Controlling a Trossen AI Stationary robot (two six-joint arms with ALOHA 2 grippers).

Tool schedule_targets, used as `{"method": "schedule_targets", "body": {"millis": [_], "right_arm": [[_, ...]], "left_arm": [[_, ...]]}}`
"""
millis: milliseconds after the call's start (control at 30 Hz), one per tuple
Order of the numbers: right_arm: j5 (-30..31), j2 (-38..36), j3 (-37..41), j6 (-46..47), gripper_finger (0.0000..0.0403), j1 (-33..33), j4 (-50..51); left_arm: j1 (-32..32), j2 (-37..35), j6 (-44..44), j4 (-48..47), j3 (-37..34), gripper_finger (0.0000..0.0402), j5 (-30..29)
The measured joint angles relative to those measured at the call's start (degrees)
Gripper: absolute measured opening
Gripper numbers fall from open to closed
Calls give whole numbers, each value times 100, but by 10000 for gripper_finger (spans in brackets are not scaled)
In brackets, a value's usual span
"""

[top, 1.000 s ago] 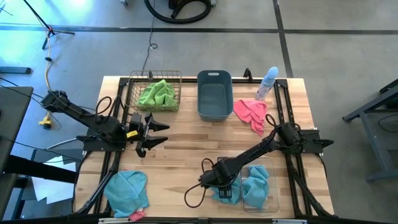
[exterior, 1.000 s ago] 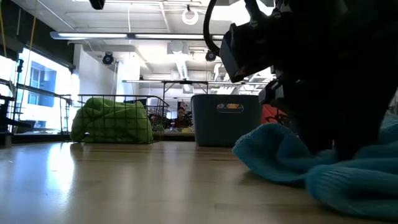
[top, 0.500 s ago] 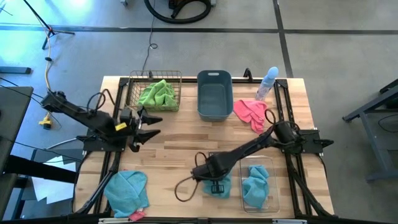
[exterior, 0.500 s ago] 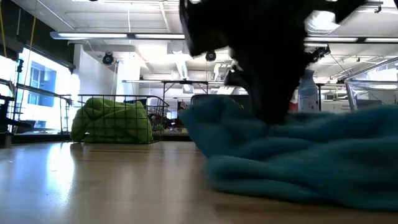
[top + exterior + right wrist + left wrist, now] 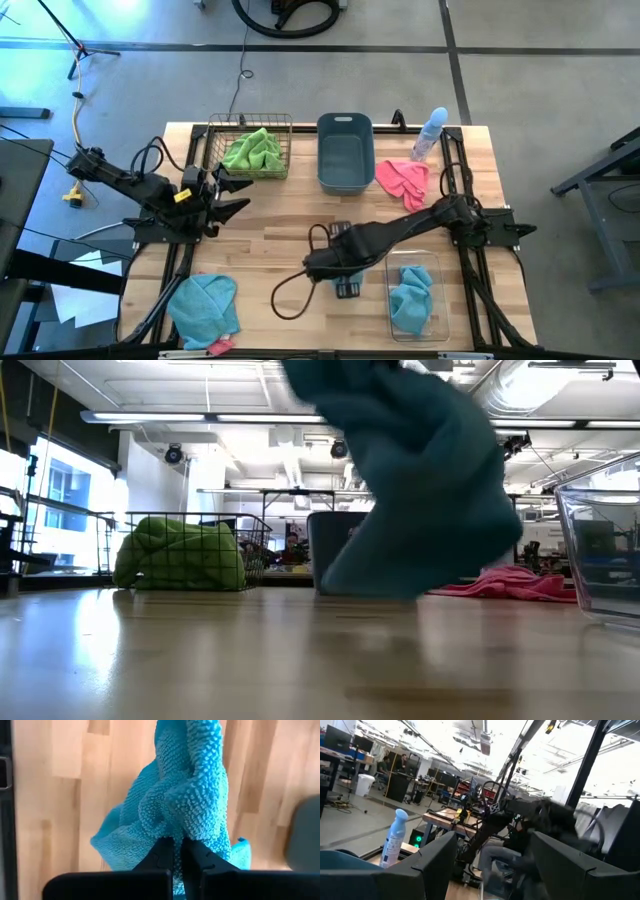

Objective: Sort microfiber towel by color & place in baskets
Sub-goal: Put the right blue towel into the transparent bin

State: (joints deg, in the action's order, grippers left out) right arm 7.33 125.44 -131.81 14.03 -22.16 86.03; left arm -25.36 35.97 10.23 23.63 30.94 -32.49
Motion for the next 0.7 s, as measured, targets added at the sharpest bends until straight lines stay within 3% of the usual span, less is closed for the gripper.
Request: {"method": "schedule_targets", "body": {"millis": [100, 700], "right_arm": [[147, -110, -305, 123, 1, -123, 392], [446, -3385, 2693, 3127, 0, -1338, -88]], "left_arm": [[0, 0, 1, -1, 0, 245, 0], [390, 0, 16, 69, 0, 245, -17]]}}
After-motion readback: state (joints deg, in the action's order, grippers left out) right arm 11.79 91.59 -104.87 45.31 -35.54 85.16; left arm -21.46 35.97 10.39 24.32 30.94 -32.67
